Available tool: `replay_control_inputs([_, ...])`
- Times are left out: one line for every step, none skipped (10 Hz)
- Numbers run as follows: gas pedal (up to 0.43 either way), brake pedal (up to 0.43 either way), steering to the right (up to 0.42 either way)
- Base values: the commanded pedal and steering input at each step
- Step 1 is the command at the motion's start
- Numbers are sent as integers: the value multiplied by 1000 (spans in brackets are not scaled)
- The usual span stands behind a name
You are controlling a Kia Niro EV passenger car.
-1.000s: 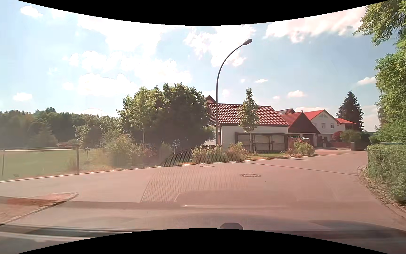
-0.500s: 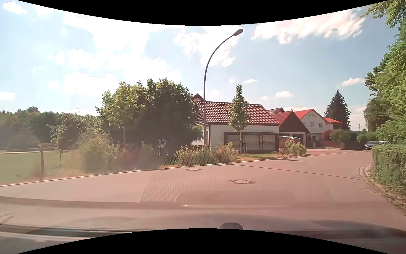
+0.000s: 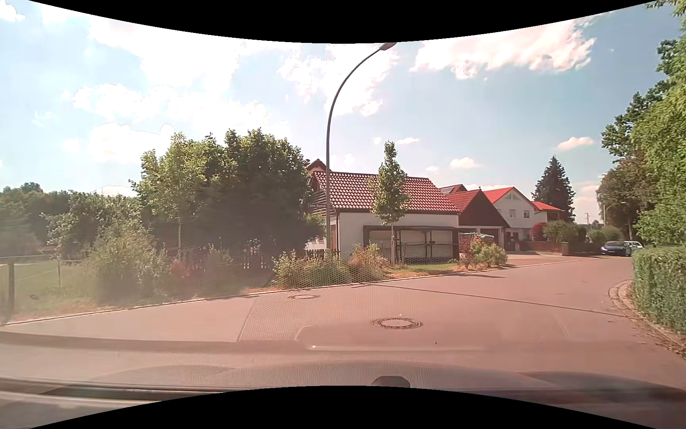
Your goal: Follow the waypoints while adhering to traffic rules and regulations
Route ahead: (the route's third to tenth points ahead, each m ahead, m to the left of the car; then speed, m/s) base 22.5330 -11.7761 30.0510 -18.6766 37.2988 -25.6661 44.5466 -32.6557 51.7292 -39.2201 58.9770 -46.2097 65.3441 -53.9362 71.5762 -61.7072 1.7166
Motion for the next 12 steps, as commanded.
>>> replay_control_inputs([0, 0, 193])
replay_control_inputs([0, 0, 200])
replay_control_inputs([0, 0, 211])
replay_control_inputs([130, 0, 220])
replay_control_inputs([220, 0, 228])
replay_control_inputs([260, 0, 233])
replay_control_inputs([268, 0, 238])
replay_control_inputs([268, 0, 240])
replay_control_inputs([268, 0, 243])
replay_control_inputs([268, 0, 245])
replay_control_inputs([268, 0, 246])
replay_control_inputs([268, 0, 246])
